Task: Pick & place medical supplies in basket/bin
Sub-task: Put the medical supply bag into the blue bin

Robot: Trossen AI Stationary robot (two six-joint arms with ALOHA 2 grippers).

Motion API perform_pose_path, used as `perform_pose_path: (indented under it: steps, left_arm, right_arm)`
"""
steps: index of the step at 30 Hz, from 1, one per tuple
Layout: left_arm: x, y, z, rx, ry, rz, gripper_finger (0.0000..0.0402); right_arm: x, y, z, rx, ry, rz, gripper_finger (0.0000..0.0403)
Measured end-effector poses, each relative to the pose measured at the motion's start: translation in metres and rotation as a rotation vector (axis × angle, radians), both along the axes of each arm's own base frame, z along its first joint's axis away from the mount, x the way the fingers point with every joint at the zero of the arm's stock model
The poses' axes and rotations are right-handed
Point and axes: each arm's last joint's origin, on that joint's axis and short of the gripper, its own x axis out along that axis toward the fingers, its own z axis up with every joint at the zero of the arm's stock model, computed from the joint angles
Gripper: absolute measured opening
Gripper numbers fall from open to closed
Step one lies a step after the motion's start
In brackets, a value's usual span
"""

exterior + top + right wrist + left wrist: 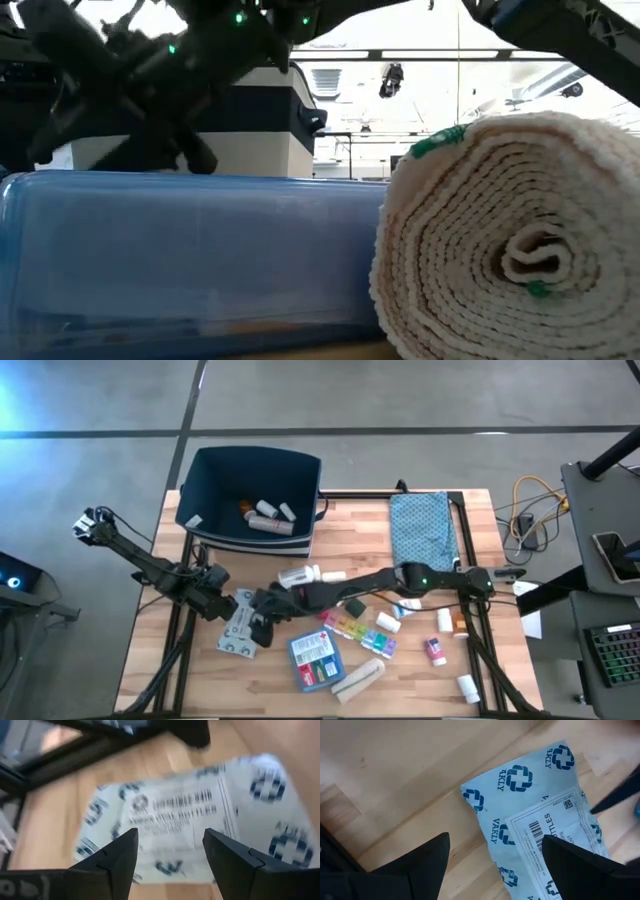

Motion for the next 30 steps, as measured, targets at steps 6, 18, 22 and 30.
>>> perform_pose_path:
  steps: [6,18,22,30]
  left_arm:
    - [0.000,-0.001,0.010,-0.029,-0.002,0.010,0.0295]
    - [0.006,-0.005,0.014,-0.074,-0.062,0.024,0.0295]
    - [0.019,-0.012,0.017,-0.147,-0.190,0.023,0.0295]
    - [0.033,-0.020,0.019,-0.174,-0.273,0.029,0.0295]
  right_arm:
    - [-0.006,0.000,-0.026,0.011,0.143,-0.002,0.0214]
    - [-0.012,-0.004,-0.048,0.028,0.228,-0.031,0.0215]
    - [-0.010,-0.003,-0.043,0.030,0.217,-0.032,0.0215]
    - [-0.004,-0.004,-0.029,0.034,0.165,-0.037,0.0215]
